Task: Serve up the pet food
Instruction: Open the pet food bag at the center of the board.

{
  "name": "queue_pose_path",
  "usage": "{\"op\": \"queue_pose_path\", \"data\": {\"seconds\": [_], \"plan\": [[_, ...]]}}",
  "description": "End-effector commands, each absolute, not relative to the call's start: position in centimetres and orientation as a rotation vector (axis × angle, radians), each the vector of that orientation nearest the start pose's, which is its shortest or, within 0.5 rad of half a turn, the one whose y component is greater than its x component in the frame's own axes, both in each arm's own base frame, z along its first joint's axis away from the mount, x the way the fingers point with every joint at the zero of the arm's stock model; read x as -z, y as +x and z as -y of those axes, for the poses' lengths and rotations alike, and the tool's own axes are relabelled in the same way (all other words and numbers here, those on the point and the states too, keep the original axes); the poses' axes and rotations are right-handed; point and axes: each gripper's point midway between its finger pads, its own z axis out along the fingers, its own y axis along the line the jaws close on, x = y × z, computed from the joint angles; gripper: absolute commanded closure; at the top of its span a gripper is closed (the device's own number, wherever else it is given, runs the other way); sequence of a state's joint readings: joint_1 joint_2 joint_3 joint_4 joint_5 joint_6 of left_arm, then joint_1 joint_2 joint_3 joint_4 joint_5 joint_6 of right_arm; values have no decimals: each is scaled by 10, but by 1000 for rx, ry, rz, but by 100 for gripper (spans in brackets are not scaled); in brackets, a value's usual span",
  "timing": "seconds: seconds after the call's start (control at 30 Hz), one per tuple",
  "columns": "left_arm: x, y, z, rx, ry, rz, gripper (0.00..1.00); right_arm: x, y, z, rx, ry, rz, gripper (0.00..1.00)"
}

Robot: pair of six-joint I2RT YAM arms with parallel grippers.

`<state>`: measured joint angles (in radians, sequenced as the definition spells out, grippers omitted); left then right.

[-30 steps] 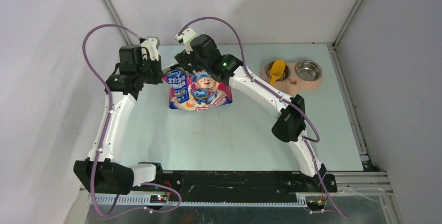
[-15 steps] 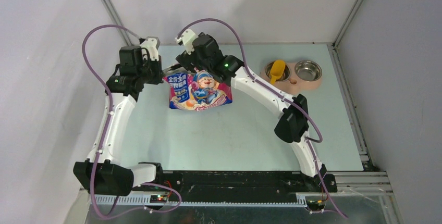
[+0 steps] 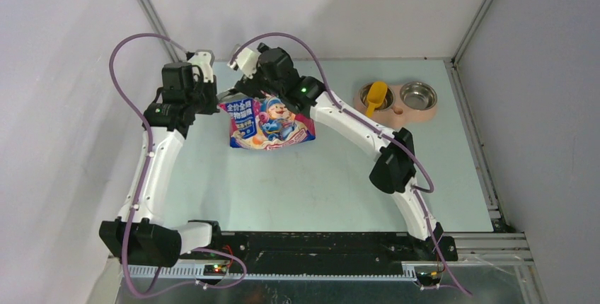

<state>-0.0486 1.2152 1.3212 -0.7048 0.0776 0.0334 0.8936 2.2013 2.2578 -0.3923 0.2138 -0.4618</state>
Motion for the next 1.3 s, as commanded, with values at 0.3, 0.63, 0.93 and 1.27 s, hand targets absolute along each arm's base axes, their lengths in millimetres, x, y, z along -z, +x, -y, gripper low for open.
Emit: {"op": "queue_pose_path", "data": {"seconds": [0.3,0.63,0.93,1.27], "plan": [[-291,338,-29,-220,-68,-2130,100,-299,444,-462,80,-1233,-1429,5],[-293,342,-44,-317,-104,-2115,100,-293,426,-476,35,-1339,-1399,7],[-301,338,-25,-201,-18,-2075,93,-274,413,-480,9,-1433,-1416,20],[-344,309,28,-1,404,-1858,19,-284,404,-466,-226,-1339,-1548,69]]}}
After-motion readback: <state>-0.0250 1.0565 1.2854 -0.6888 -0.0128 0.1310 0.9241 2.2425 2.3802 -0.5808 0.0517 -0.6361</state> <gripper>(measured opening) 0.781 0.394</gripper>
